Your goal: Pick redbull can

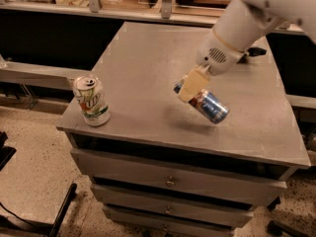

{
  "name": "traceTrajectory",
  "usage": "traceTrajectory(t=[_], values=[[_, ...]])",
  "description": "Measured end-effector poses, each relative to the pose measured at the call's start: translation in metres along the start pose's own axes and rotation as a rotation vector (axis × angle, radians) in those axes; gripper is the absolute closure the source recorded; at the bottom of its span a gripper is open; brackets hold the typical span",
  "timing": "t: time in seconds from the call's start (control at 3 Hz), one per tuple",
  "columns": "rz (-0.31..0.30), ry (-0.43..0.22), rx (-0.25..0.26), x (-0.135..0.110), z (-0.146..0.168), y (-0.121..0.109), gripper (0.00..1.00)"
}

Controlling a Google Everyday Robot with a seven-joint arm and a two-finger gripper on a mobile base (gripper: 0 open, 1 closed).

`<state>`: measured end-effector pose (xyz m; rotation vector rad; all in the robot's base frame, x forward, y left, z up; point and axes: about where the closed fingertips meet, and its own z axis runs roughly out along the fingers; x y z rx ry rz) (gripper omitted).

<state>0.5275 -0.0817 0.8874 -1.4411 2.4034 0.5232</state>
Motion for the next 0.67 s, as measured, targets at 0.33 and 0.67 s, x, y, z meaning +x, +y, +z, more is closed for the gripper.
traceTrajectory(t=[0.33,0.67], values=[[-0.087,-0.159,0.014,0.0059,-0.0401,-0.0070,1.00],[-0.131,-0.174,0.018,0.0074,-0.0446,-0.0062,1.00]])
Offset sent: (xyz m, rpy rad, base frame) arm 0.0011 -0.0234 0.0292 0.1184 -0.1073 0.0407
